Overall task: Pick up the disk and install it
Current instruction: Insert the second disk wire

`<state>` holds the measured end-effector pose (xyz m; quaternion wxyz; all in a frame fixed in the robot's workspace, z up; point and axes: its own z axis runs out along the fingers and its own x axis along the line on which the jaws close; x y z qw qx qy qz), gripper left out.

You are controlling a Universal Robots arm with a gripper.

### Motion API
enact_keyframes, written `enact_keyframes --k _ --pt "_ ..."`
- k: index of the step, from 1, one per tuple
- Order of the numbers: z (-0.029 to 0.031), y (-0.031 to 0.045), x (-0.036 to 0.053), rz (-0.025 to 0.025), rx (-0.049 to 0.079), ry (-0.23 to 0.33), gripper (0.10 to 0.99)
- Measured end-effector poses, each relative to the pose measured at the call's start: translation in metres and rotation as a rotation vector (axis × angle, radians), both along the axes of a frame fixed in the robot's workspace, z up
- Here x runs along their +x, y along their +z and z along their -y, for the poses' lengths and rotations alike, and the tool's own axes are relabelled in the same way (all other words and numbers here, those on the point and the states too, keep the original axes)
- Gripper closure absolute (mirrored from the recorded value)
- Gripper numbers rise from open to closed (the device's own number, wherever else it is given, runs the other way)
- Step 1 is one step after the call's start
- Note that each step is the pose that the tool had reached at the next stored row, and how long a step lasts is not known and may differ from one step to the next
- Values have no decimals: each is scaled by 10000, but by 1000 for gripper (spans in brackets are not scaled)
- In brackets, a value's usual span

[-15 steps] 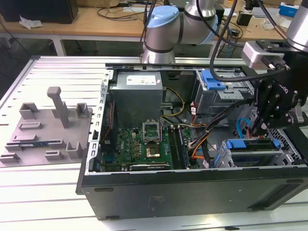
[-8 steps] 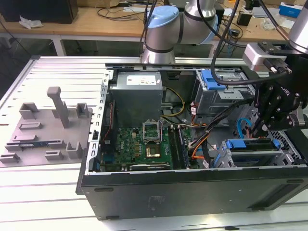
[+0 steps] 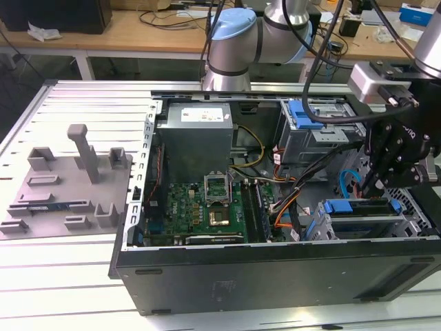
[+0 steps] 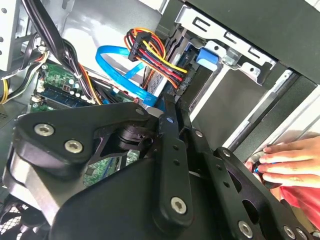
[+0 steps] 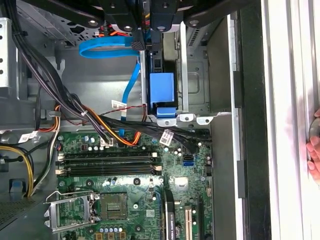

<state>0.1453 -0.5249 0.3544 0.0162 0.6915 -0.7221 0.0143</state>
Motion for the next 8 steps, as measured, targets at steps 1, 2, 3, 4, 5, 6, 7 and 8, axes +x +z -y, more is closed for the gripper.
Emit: enact_keyframes --k 1,2,3,4,5,6,7,8 --pt "2 -1 0 0 -1 -1 925" --pt "4 -3 1 0 -2 -3 925" --pt "6 -5 4 0 -2 -2 925" --pt "8 -6 5 0 -1 -2 925" --pt "11 -8 7 0 -2 -1 925" --pt "13 -12 9 0 -1 -1 925" --pt "14 -14 10 0 -2 -1 925" --pt "16 -17 11 0 -3 -1 925"
